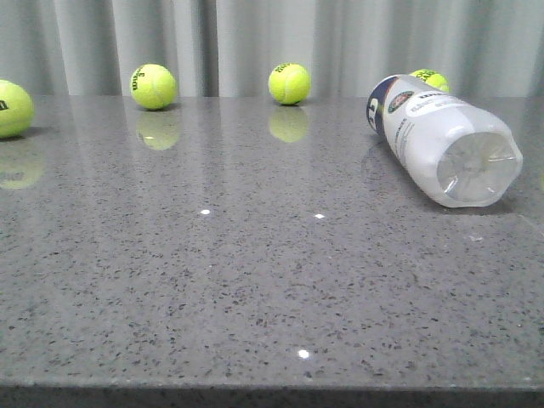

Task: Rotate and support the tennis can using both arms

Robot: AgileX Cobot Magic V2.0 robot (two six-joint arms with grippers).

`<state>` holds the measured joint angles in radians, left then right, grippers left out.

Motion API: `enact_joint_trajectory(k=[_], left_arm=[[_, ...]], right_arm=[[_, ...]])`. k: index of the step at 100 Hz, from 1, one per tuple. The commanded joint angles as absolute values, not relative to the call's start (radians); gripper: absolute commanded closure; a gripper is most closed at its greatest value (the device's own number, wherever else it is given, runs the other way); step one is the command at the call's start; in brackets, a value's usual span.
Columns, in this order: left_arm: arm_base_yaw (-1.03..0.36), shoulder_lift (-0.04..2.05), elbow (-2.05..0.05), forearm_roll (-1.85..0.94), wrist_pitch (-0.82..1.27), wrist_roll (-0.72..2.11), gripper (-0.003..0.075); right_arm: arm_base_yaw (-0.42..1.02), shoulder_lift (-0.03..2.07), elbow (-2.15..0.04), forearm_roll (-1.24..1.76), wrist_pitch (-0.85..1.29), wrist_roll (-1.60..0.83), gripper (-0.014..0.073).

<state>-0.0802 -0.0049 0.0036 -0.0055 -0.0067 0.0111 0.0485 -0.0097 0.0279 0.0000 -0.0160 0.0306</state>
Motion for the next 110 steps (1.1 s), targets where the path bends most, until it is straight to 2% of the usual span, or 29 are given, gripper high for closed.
enact_joint_trajectory(k=[1, 31, 43, 68, 95, 110], left_arm=[[-0.079, -0.038, 0.046, -0.007, -0.083, 0.000, 0.0741], [-0.079, -0.038, 0.046, -0.007, -0.083, 0.000, 0.0741], [-0.079, -0.038, 0.046, -0.007, -0.083, 0.000, 0.0741], [-0.079, -0.038, 0.046, -0.007, -0.083, 0.000, 0.0741], [-0.079, -0.038, 0.046, -0.007, -0.083, 0.000, 0.0741], [-0.079, -0.038, 0.046, -0.007, -0.083, 0.000, 0.0741]], right_arm=[[0.043, -0.030, 0.013, 0.000, -0.107, 0.029, 0.0662], [0.043, -0.030, 0.008, 0.000, -0.123, 0.029, 0.0662], [0.043, -0.027, -0.047, 0.056, -0.054, 0.029, 0.0662], [0.043, 0.088, -0.325, 0.064, 0.231, 0.029, 0.0662], [0.043, 0.425, -0.754, 0.065, 0.746, 0.029, 0.0662], [0.043, 0.595, -0.935, 0.103, 0.923, 0.029, 0.0662]])
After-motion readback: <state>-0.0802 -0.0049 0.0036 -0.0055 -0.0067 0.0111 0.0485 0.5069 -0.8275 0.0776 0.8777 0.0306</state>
